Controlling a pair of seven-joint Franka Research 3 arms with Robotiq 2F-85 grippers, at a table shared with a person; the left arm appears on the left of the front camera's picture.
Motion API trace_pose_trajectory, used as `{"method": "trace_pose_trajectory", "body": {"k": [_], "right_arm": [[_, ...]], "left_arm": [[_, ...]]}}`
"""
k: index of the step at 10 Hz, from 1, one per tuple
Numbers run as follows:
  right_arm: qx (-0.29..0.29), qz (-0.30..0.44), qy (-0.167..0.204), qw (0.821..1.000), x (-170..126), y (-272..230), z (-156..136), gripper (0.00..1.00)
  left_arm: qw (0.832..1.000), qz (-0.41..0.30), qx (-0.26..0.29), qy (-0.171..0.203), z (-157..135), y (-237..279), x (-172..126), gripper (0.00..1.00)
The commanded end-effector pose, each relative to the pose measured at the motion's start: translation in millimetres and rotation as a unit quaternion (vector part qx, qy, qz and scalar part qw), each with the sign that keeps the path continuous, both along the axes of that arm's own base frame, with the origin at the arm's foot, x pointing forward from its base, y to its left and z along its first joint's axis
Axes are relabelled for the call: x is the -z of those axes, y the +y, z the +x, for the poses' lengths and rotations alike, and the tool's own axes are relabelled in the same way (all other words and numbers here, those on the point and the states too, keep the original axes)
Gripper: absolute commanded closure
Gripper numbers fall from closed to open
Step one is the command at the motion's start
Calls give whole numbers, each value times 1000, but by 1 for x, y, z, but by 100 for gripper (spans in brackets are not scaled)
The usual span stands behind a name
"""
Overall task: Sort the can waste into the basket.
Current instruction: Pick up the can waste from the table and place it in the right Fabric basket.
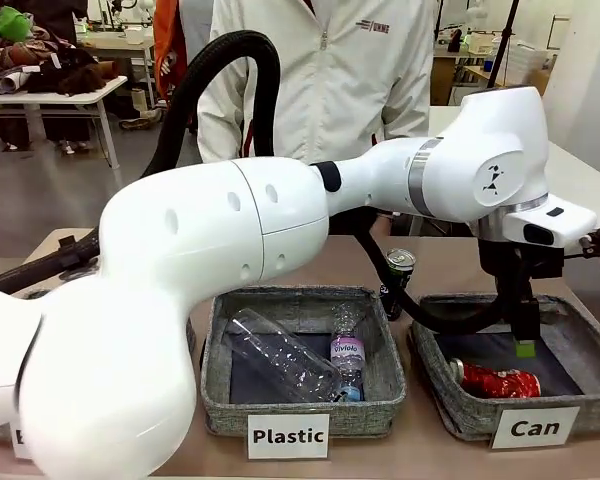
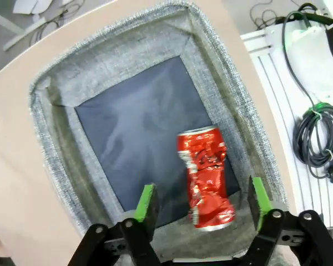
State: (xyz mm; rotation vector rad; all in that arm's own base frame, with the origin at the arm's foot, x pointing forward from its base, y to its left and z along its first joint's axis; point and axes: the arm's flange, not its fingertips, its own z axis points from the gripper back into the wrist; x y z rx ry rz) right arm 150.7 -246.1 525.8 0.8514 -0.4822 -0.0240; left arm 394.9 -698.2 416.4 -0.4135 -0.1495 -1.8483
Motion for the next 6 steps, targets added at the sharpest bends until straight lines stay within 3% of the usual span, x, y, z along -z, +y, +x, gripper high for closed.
{"method": "trace_pose_trajectory", "body": {"k": [1,3,5,6], "right_arm": [[6,7,1,1000,-2,4,-2,0],[6,7,1,1000,-2,4,-2,0],[6,7,1,1000,-2,4,-2,0],[6,7,1,1000,-2,4,-2,0]], "left_arm": [[1000,2,-14,-1,-17,27,-6,0],[998,25,-48,15,-34,52,-35,0],[969,-30,-225,93,-66,92,-72,0],[958,-36,-264,103,-78,119,-83,0]]}}
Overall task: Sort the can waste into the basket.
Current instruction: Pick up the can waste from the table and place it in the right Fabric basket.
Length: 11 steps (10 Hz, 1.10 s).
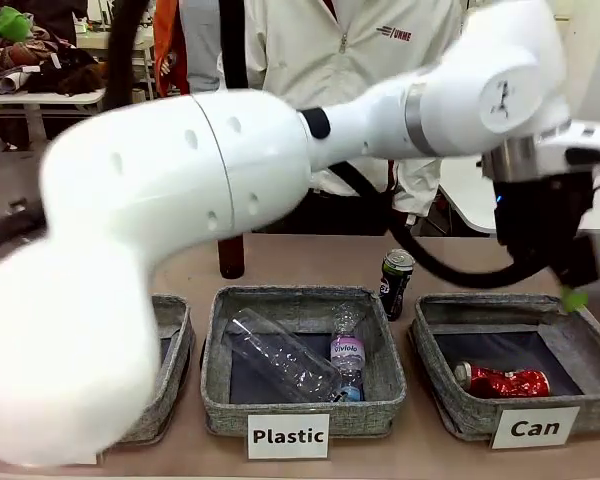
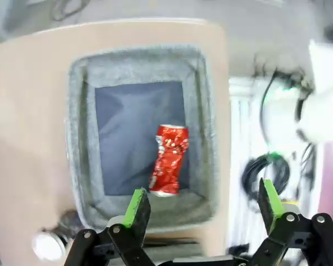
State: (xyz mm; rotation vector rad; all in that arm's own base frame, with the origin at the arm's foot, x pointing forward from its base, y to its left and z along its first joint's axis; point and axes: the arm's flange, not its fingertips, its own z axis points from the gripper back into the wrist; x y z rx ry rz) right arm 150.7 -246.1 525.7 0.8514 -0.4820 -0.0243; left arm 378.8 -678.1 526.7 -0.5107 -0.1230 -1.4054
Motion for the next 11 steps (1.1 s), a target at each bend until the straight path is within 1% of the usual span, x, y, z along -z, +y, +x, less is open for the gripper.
{"method": "trace_pose_trajectory", "body": {"k": [1,2,3,4,5,6,7,8,9,10,11], "right_arm": [[6,7,1,1000,-2,4,-2,0],[0,0,0,1000,0,0,0,0],[9,-2,12,1000,2,7,7,0],[10,-5,16,1000,1,13,11,0],[10,0,14,1000,0,19,13,0],[9,-1,16,1000,0,23,14,0],[7,-1,23,1000,1,26,14,0],[3,-2,28,1000,2,28,16,0],[-1,-7,33,999,2,34,21,0],[-11,-22,41,999,4,48,23,0],[-17,-33,44,998,5,63,27,0]], "left_arm": [[993,-37,-108,14,-72,133,19,0],[986,-58,-158,-1,-82,173,10,0],[980,-58,-188,4,-90,208,3,0],[975,-53,-214,17,-94,242,-6,0],[963,-55,-263,-1,-88,276,-18,0],[954,-58,-291,45,-80,319,-27,0],[940,-84,-326,60,-76,353,-33,0],[928,-114,-347,73,-77,382,-36,0],[917,-147,-364,73,-82,410,-43,0],[899,-180,-392,74,-89,450,-52,0],[874,-200,-435,81,-89,495,-63,0]]}}
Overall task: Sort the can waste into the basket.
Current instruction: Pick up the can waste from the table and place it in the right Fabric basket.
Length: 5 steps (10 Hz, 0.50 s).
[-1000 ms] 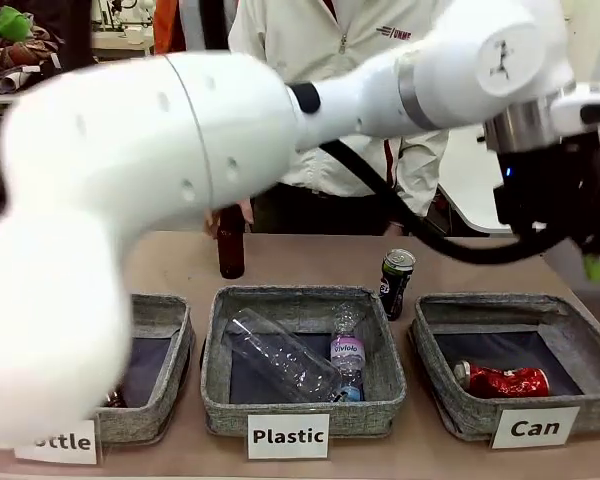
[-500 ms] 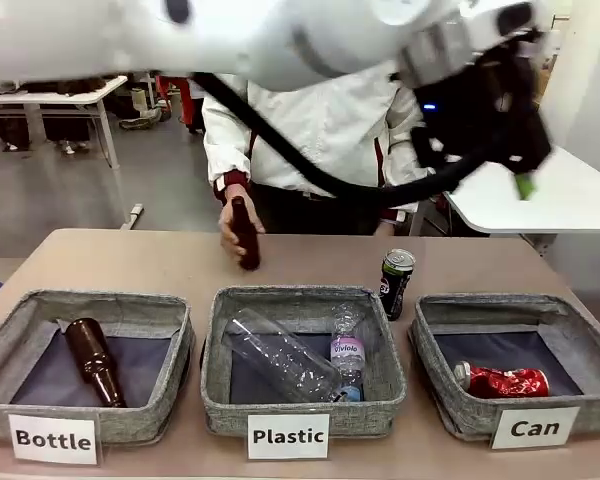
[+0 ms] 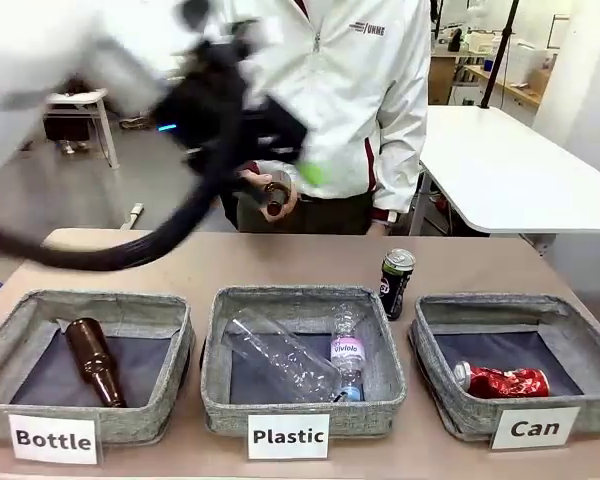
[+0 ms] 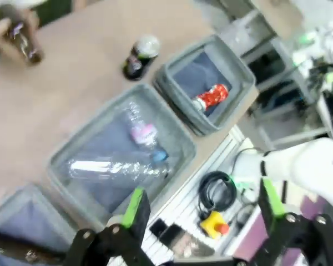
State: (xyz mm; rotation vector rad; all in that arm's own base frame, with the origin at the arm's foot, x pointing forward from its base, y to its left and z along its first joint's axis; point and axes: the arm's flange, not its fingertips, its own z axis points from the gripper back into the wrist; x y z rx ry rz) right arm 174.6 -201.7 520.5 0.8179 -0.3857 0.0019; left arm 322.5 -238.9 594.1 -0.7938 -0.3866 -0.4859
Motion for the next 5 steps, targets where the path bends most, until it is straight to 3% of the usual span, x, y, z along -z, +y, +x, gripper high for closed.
{"method": "trace_pose_trajectory", "body": {"k": [1,3,5], "right_arm": [[-3,-24,11,1000,1,34,9,0],[-19,-49,19,998,6,62,17,0],[-48,-7,1,999,2,89,22,0]], "left_arm": [[996,-42,-81,-1,-32,106,-1,0],[982,-80,-162,61,-38,207,15,0],[959,-145,-218,105,-36,282,44,0]]}}
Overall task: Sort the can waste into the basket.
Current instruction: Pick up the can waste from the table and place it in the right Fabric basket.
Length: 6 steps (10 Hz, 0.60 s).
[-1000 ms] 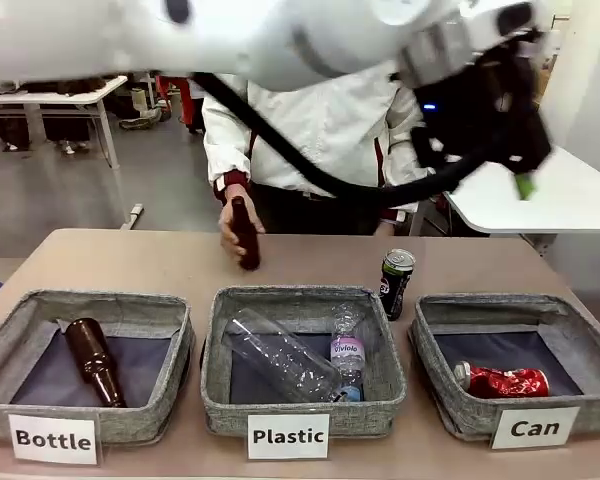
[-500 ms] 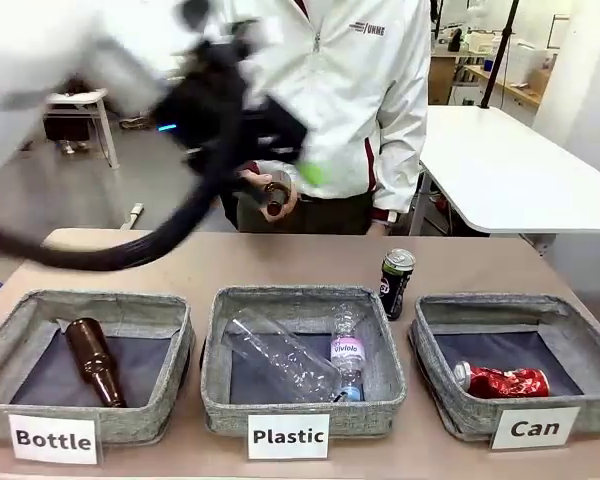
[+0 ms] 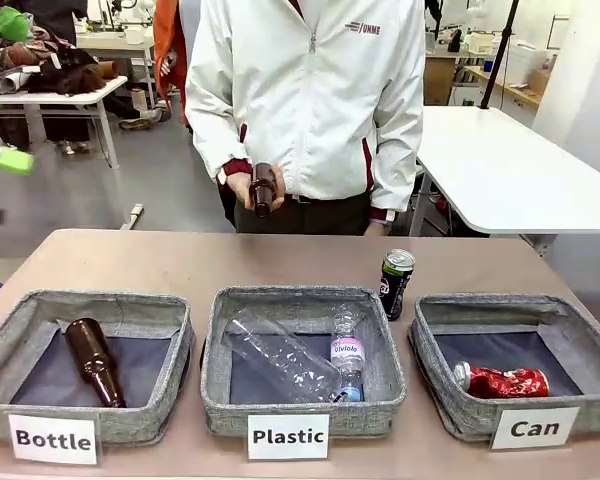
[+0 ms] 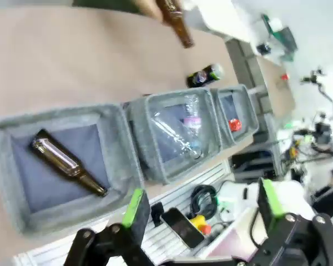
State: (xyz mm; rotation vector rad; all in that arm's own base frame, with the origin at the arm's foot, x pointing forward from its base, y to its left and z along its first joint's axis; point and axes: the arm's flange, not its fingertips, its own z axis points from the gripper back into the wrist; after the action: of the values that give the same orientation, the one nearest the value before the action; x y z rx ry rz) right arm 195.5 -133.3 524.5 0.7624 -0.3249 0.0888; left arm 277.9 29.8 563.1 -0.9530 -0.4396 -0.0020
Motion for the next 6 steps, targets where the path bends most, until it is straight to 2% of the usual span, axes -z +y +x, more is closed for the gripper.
{"method": "trace_pose_trajectory", "body": {"k": [1,2,3,4,5,6], "right_arm": [[-20,75,-9,997,3,38,3,0],[-6,106,1,994,2,52,9,0],[23,142,40,989,0,64,15,0],[-18,63,-10,998,-13,25,10,0],[-18,63,-10,998,-13,25,10,0],[-18,63,-10,998,-13,25,10,0]], "left_arm": [[996,-70,-31,37,14,45,29,0],[994,-80,-57,39,27,68,49,0],[999,-32,-29,25,1,38,17,0],[999,-32,-29,25,1,38,17,0],[999,-32,-29,25,1,38,17,0],[997,-46,-46,42,9,60,36,0]]}}
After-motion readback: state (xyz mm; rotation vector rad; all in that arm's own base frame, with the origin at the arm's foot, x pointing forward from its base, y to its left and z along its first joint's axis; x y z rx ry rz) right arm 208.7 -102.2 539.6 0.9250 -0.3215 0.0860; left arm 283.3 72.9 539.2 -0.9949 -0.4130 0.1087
